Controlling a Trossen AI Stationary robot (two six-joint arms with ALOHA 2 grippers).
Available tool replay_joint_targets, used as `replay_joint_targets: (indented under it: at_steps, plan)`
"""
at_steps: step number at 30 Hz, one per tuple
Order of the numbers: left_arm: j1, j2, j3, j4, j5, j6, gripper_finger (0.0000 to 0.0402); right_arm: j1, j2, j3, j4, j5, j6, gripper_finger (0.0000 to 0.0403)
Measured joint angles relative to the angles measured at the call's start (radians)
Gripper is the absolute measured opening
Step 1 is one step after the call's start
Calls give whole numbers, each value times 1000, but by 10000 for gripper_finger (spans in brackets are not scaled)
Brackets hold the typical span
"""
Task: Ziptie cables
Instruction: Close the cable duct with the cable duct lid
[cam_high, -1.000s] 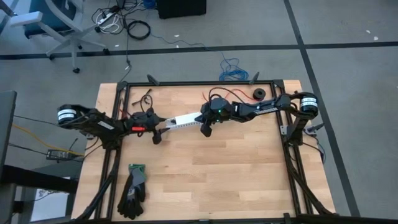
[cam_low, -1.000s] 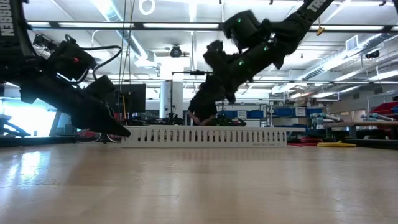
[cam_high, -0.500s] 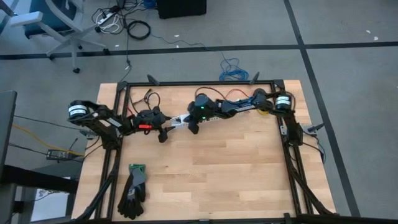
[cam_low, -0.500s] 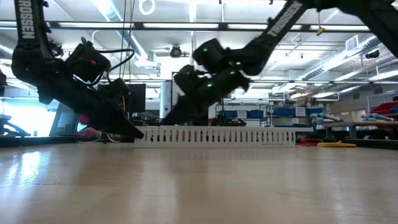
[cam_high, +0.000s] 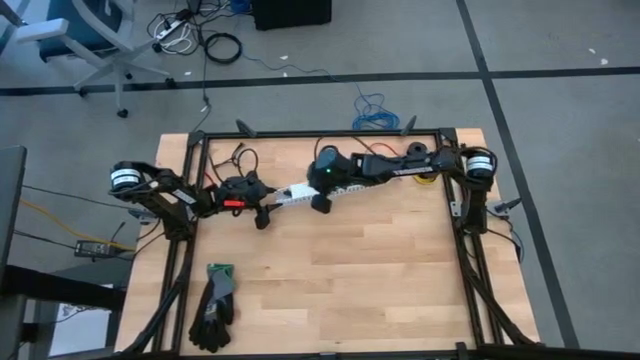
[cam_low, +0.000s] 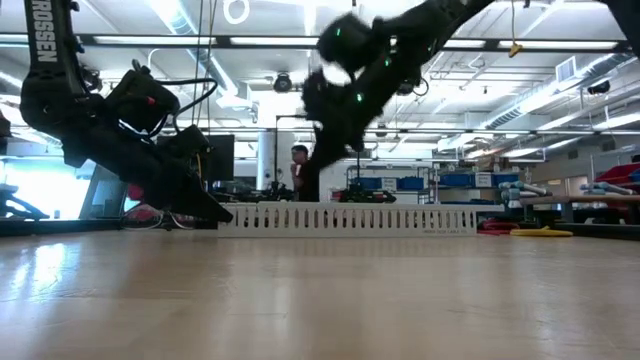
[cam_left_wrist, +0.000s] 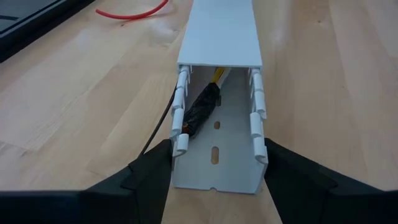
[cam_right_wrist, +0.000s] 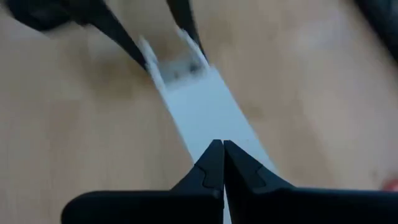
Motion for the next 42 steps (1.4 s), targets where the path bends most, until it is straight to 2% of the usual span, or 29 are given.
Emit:
replay_joint_targets:
  at_steps: [2,4,6,9,11,16,24,30,35,42]
  plan:
    - [0,0,-1,3,-1,0,243,-19,43,1,-18,-36,42,0]
    - [0,0,0,7,-2,0,243,-33,137,7,89,-180,70,0]
    - [0,1,-1,14,-1,0,243,-39,248,75,221,-294,95,0]
    - [0,1,0,16,-2,0,243,-19,365,209,274,-313,61,0]
    - [0,1,1,13,0,1,243,-5,384,263,268,-298,17,0]
    - [0,0,6,-2,5,0,243,27,290,262,204,-171,-93,0]
    - [0,0,8,-3,6,-32,245,32,107,116,127,-150,-99,0]
    - [0,0,8,-9,7,-33,275,17,-25,-65,154,-81,-28,0]
    - [0,1,15,-14,8,-29,310,8,-144,-215,260,-26,39,0]
    - [0,15,70,-17,8,54,325,5,-187,-318,303,11,95,0]
